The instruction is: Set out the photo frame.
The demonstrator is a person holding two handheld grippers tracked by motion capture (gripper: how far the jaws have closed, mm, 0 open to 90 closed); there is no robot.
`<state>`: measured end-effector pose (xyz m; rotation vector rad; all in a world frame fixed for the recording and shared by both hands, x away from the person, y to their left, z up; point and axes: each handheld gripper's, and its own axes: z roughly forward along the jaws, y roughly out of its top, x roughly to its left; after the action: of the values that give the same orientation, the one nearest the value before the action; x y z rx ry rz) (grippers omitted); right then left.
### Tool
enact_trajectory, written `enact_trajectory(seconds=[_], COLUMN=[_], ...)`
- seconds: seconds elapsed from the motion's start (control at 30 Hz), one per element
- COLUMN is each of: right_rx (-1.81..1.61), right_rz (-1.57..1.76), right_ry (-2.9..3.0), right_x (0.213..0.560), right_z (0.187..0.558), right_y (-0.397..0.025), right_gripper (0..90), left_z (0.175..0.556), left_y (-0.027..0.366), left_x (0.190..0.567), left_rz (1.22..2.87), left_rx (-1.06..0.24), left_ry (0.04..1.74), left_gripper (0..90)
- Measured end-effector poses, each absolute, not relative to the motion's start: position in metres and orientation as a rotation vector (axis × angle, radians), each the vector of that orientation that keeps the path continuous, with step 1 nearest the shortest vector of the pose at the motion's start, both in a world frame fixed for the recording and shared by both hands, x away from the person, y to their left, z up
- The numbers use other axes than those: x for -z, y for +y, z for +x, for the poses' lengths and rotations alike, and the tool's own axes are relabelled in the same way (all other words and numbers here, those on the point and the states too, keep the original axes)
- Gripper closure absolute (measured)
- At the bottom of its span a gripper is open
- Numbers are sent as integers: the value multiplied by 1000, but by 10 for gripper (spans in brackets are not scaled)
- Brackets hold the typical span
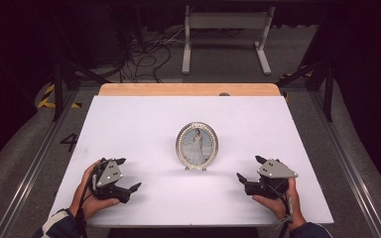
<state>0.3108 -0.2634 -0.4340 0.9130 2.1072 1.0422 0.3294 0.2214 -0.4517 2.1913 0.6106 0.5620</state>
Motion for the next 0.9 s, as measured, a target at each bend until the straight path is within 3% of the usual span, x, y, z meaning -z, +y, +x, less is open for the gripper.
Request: enact_trajectory(seconds=[0.57, 0.9], right_rx=[-968, -987], right_rz=[992, 1025], right_ry=[2029, 2014], right_x=[440, 443], right_z=[304, 301], right_y=[-294, -300], right_gripper=[176, 176], left_z=[314, 318], left_y=[283, 284], left_x=[456, 461], left_rz=[2090, 2095], left_rx=[-585, -558], left_ry=[786, 806], left_gripper=[72, 72])
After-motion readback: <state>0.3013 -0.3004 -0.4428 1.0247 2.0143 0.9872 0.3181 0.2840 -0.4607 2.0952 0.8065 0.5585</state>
